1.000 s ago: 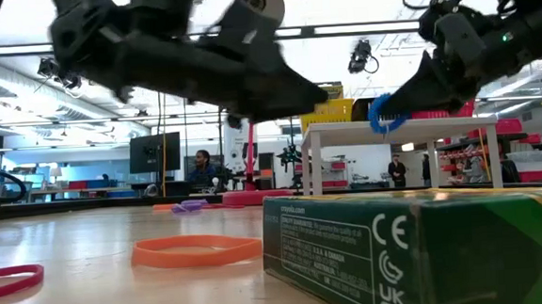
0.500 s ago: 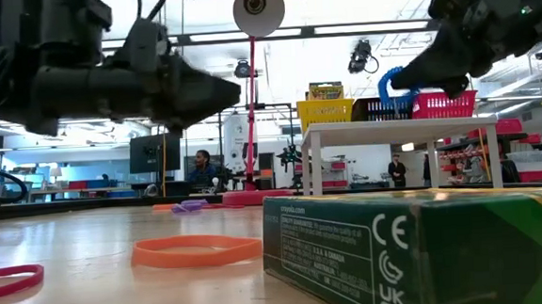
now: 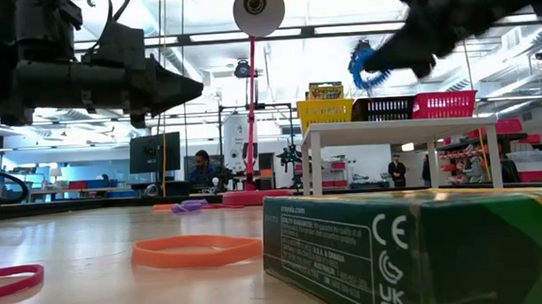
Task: Pick & Place Office Desk Supplies
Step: Put the blue spring keychain into the red bin on the shelf
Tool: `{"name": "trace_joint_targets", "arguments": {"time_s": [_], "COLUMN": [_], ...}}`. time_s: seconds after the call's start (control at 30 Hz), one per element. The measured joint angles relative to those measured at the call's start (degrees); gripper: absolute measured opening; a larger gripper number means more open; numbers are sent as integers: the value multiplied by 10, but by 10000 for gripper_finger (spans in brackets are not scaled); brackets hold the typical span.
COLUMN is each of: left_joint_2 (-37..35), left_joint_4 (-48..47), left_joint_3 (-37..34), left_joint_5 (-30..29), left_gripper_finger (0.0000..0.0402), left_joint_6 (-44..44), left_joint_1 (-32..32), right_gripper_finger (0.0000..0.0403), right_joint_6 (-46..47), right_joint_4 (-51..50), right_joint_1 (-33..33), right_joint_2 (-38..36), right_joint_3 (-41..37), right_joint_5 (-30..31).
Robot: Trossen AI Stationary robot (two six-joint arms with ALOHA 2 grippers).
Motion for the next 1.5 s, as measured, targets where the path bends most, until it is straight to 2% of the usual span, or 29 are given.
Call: {"name": "trace_joint_targets", "arguments": {"time_s": [0.13,0.23,0.3,0.4,0.5,0.63,0.83,1.1,1.27,1.5], "left_joint_2": [1,2,2,2,2,2,2,2,2,2], "left_joint_4": [-1,-5,-5,-5,-5,-5,-5,-6,-6,-6], "left_joint_3": [1,1,1,1,1,1,1,1,1,1], "left_joint_5": [0,0,0,0,0,0,0,0,0,0], "left_gripper_finger": [74,74,74,74,74,74,74,74,74,74], "left_joint_6": [0,0,0,0,0,0,0,0,0,0], "left_joint_1": [2,2,2,3,2,2,2,3,2,2], "right_gripper_finger": [29,29,29,29,29,29,29,30,41,63], "right_joint_6": [-29,-30,-28,-30,-55,-89,-116,-122,-122,-130], "right_joint_4": [-238,-404,-489,-567,-598,-610,-625,-710,-749,-755], "right_joint_1": [-29,-75,-122,-213,-315,-428,-529,-584,-587,-587], "right_joint_2": [-5,-5,-5,-5,1,25,90,115,115,115], "right_joint_3": [151,257,314,374,395,394,394,394,394,394], "right_joint_5": [96,164,187,189,171,111,72,-1,-11,-13]}}
